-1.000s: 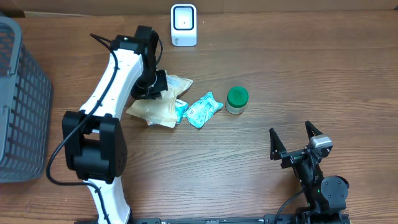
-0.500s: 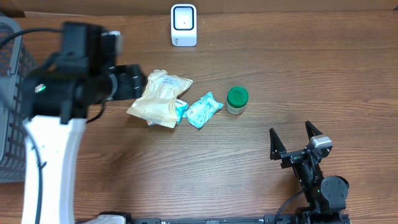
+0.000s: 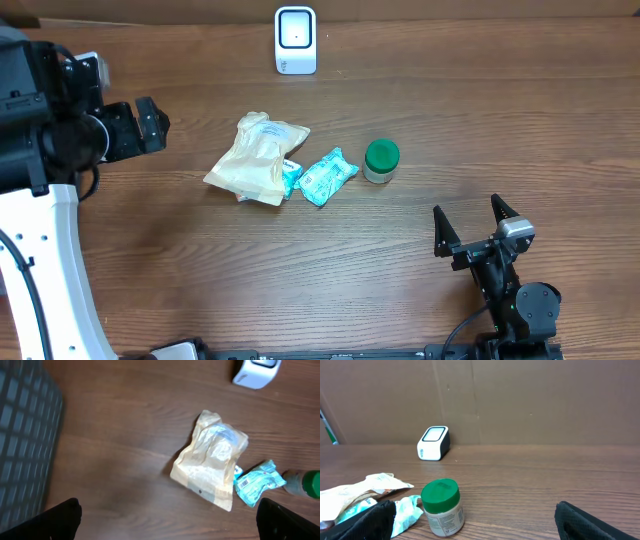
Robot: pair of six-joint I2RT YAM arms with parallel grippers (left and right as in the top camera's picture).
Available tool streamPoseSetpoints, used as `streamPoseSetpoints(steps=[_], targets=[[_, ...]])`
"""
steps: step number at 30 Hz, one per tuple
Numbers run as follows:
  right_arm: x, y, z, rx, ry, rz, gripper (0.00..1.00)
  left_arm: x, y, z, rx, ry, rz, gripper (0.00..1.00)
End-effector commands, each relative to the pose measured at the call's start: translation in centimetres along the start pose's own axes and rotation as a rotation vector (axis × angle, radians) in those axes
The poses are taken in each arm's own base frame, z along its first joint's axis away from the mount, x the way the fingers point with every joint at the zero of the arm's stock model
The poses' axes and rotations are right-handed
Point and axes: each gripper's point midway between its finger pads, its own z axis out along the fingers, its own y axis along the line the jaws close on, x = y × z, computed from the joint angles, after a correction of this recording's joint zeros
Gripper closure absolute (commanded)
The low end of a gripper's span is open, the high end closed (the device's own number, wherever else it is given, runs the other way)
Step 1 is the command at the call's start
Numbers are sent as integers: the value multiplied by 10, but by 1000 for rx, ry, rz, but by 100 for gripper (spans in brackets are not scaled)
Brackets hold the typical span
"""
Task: Scan the item barcode
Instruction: 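Carry the clear bag past the scanner and drop it beside the packs, then move the right gripper over the green-capped bottle and lower onto it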
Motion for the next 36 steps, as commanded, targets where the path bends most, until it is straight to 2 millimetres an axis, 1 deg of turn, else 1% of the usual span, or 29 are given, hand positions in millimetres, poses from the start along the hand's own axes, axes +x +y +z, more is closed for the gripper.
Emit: streamPoseSetpoints(steps=[1,6,10,19,21,26,28,30,32,36], targets=[[3,1,0,-7,0,4,0,-6,-2,6,60,-4,53,0],[3,1,0,-7,0,4,0,-5,7,22,29,41,40,0],[2,1,0,-7,-1,4,0,-4,8,32,30,68,36,0],[3,2,0,-13,0,5,0,-3,10,42,30,96,31,1],[0,10,0,-58,-10,29,0,-3,9,43,31,98,32,0],[-5,40,-5,-232,-12,45,0,-3,9,43,31,98,32,0],[-11,49,-8,-280,-15,41,0,-3,9,43,31,98,32,0],[-21,54,-11,-306,-24,52,0,-3,9,43,31,98,32,0],[-36,57,-13,-320,-36,74,0,-3,9,43,31,98,33,1],[-67,74,-17,-406,-20,72,0,-3,9,43,31,98,33,0]])
